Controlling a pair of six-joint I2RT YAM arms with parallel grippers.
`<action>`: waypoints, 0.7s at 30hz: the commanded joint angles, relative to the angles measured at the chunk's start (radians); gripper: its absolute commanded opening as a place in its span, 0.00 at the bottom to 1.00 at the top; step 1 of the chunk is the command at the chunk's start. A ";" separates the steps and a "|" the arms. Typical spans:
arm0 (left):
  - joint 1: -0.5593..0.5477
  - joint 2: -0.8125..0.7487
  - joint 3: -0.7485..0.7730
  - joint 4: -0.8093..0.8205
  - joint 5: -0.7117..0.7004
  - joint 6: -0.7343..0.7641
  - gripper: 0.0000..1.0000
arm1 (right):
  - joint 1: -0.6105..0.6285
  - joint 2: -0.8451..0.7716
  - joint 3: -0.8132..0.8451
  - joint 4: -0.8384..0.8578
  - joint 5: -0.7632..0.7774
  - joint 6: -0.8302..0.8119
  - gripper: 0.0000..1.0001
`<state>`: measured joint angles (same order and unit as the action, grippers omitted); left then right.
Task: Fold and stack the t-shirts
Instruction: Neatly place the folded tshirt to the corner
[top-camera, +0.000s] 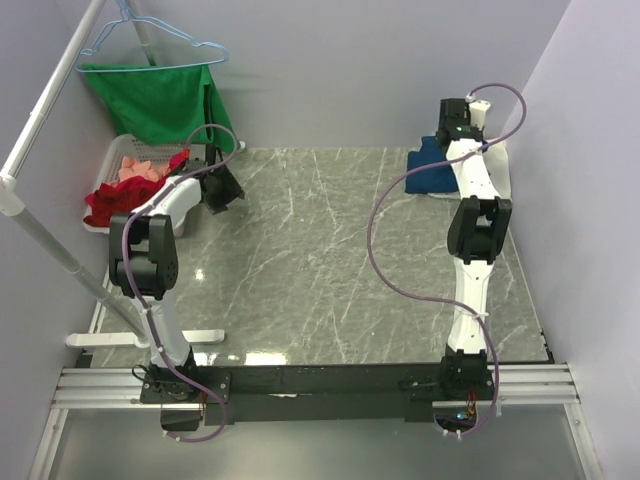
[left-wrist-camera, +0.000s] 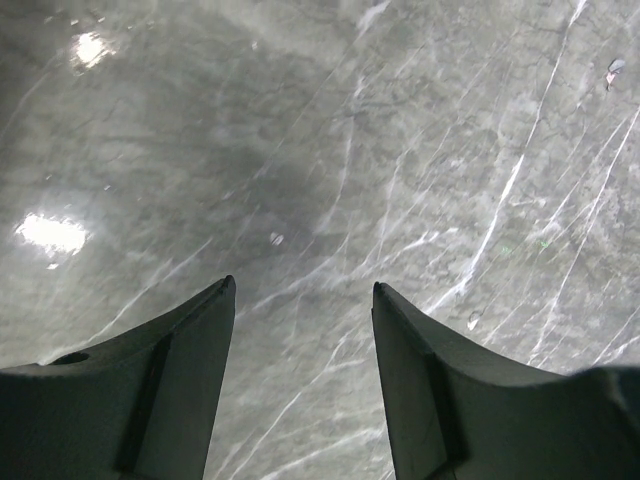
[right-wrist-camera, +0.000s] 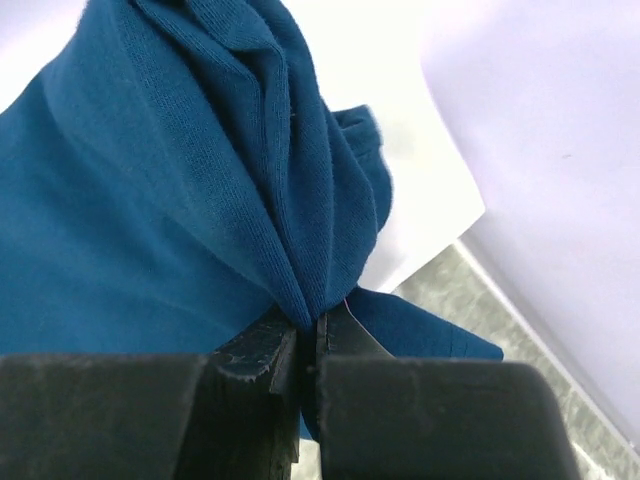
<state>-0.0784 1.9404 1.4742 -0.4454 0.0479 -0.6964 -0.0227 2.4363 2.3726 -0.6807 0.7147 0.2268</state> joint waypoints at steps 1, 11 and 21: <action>-0.021 0.035 0.064 -0.009 0.013 -0.011 0.63 | -0.065 -0.045 0.034 0.110 0.107 0.020 0.00; -0.052 0.106 0.133 -0.019 0.012 -0.020 0.63 | -0.094 0.000 0.045 0.176 0.178 -0.014 0.00; -0.064 0.141 0.176 -0.029 0.017 -0.015 0.63 | -0.097 0.046 0.027 0.224 0.149 -0.033 0.59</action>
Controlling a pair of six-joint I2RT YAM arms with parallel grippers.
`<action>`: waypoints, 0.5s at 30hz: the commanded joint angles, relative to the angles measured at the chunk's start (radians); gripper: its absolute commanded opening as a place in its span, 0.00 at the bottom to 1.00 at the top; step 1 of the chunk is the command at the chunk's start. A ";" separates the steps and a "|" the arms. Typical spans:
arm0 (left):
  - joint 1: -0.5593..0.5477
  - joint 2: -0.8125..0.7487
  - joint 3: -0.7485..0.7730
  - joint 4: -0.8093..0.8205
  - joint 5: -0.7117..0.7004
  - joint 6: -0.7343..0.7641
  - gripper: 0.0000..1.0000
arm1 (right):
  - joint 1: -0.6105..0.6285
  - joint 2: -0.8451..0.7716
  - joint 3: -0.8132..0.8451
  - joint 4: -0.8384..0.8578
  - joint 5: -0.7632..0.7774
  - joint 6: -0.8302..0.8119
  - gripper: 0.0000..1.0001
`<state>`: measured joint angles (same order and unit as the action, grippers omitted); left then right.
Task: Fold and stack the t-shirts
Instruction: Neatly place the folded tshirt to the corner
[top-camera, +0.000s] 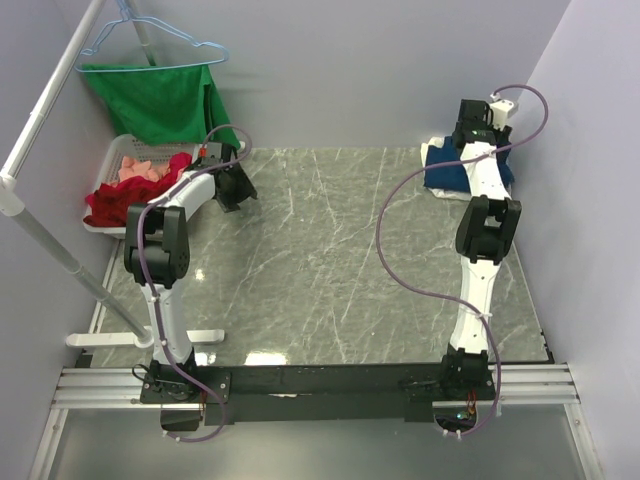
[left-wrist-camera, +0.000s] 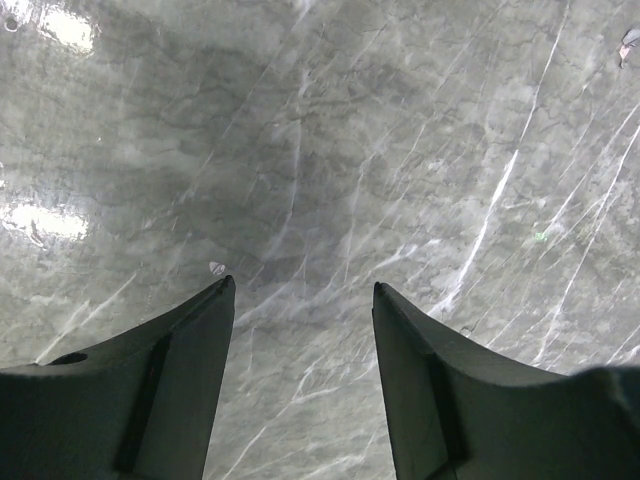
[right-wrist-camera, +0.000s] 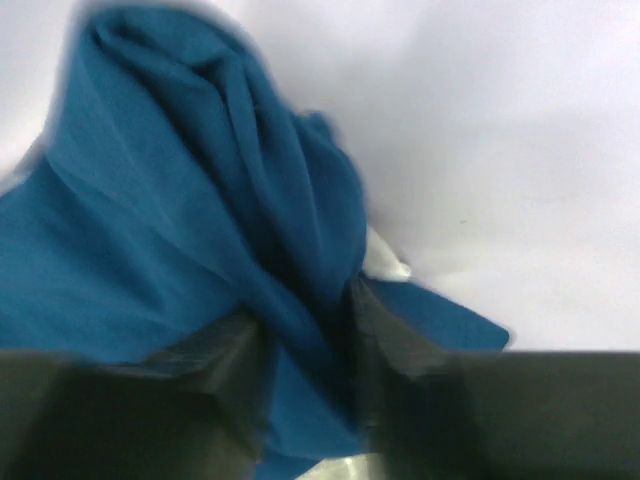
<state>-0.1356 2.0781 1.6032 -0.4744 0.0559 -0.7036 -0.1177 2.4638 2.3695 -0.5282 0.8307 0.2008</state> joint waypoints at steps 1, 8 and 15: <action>-0.009 0.005 0.050 0.000 0.012 -0.007 0.63 | 0.000 0.020 0.033 0.071 0.025 -0.008 0.63; -0.018 0.008 0.058 0.008 0.015 0.007 0.63 | -0.002 0.001 0.057 0.053 -0.010 0.020 0.82; -0.025 -0.029 0.032 0.039 -0.010 0.045 0.65 | 0.041 -0.109 -0.033 0.017 -0.102 0.068 0.82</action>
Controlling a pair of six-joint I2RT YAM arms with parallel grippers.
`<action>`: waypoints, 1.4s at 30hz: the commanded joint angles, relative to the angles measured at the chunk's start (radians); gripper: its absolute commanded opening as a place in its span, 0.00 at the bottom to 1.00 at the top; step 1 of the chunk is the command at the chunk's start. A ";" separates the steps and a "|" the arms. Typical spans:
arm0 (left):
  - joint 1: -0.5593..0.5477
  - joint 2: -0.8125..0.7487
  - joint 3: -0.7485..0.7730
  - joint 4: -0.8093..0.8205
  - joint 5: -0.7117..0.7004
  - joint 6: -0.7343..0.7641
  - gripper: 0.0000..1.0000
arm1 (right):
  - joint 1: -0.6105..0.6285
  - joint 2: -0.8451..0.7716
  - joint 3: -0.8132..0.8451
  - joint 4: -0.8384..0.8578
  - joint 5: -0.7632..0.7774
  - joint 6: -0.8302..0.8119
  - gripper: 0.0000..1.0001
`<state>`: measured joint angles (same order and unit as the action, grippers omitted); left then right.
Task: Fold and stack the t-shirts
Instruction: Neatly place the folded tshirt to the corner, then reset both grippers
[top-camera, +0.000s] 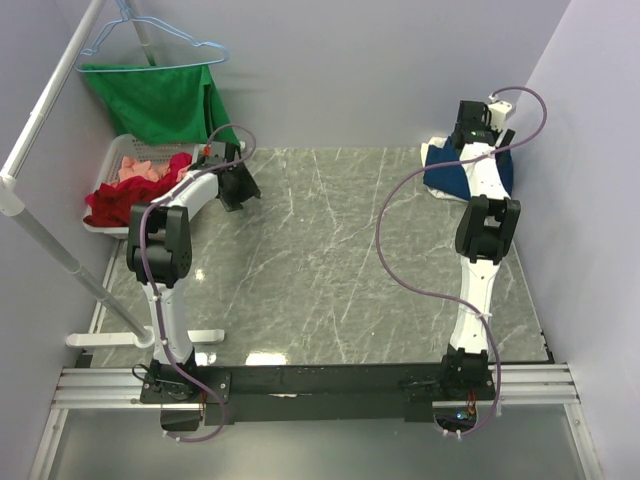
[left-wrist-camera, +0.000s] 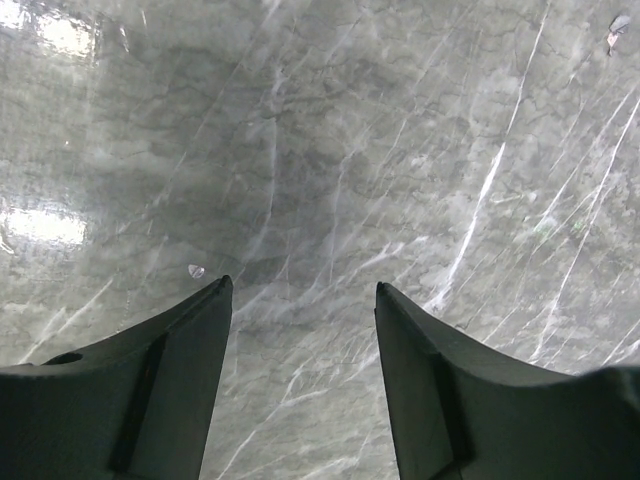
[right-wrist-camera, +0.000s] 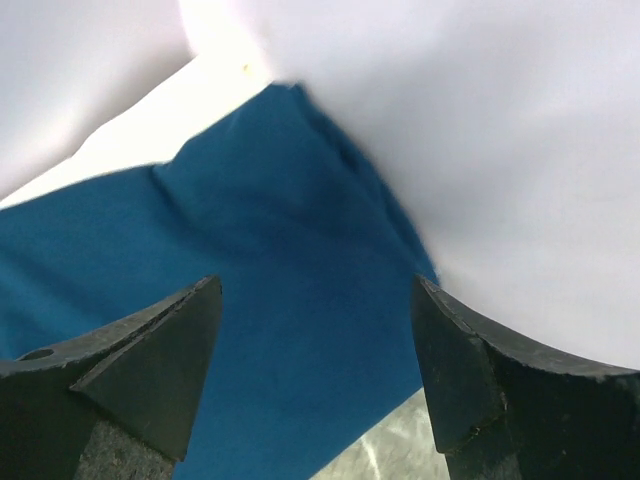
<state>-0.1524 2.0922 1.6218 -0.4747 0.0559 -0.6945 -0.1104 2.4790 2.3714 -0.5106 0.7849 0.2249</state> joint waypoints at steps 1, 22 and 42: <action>-0.009 -0.052 0.004 0.048 -0.014 0.046 0.66 | 0.041 -0.143 -0.055 0.000 -0.071 0.059 0.82; -0.128 -0.420 -0.272 0.111 -0.126 0.201 1.00 | 0.408 -0.587 -0.667 -0.091 -0.262 0.198 0.79; -0.190 -0.699 -0.559 0.169 -0.146 0.210 0.99 | 0.729 -0.893 -1.055 -0.057 -0.424 0.372 0.78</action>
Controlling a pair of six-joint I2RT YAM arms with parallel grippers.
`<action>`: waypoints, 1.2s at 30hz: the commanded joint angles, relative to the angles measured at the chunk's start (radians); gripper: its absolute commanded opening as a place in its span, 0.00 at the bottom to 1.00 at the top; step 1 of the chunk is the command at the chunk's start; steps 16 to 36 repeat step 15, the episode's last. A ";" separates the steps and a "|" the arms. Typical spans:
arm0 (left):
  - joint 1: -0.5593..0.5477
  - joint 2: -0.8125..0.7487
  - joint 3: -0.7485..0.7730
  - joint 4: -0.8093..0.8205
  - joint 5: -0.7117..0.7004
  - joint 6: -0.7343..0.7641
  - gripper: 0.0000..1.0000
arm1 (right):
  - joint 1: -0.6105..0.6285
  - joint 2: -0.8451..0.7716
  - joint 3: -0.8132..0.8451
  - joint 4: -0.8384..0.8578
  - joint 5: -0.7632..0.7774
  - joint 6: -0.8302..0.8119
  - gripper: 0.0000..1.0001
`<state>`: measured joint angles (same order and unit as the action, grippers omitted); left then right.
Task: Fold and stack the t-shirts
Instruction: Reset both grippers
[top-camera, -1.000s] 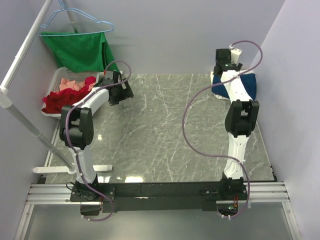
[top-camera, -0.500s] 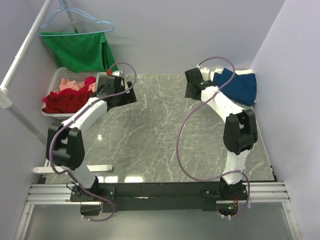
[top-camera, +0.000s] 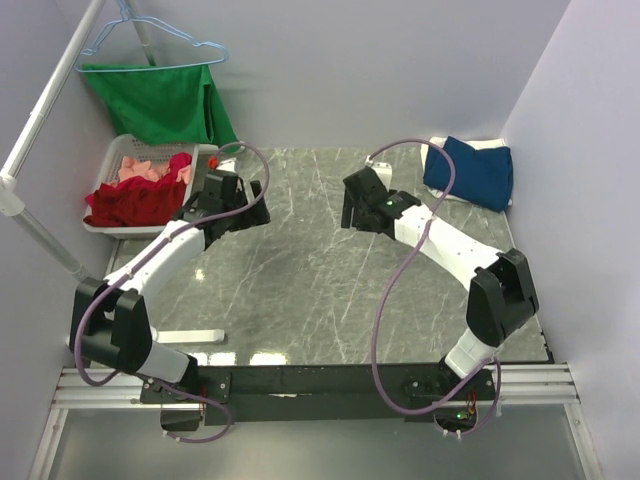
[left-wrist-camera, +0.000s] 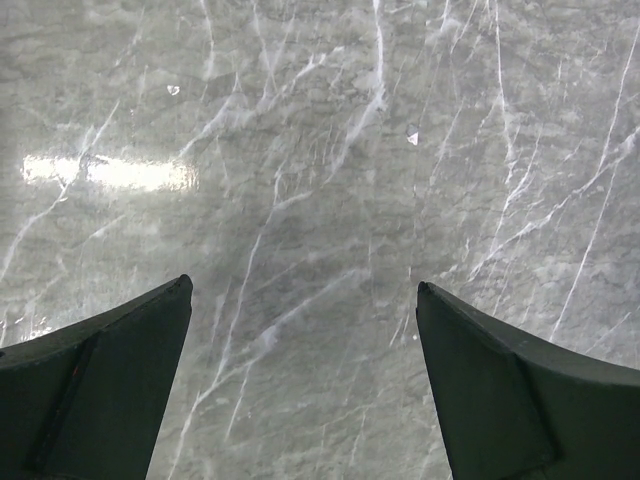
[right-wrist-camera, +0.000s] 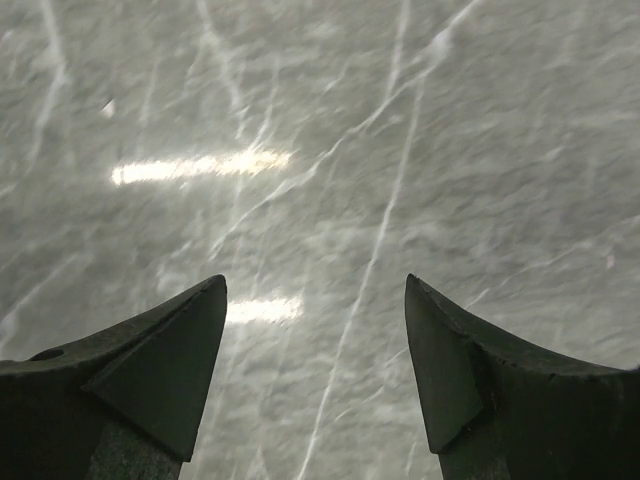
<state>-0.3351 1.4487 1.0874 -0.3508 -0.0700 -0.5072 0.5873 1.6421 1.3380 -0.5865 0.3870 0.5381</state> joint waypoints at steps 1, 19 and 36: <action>-0.008 -0.062 -0.027 0.049 -0.022 0.024 0.99 | 0.046 -0.060 -0.026 0.019 -0.028 0.062 0.78; -0.027 -0.102 -0.043 0.029 -0.091 0.022 0.99 | 0.120 -0.051 0.003 0.008 -0.046 0.062 0.77; -0.027 -0.102 -0.043 0.029 -0.091 0.022 0.99 | 0.120 -0.051 0.003 0.008 -0.046 0.062 0.77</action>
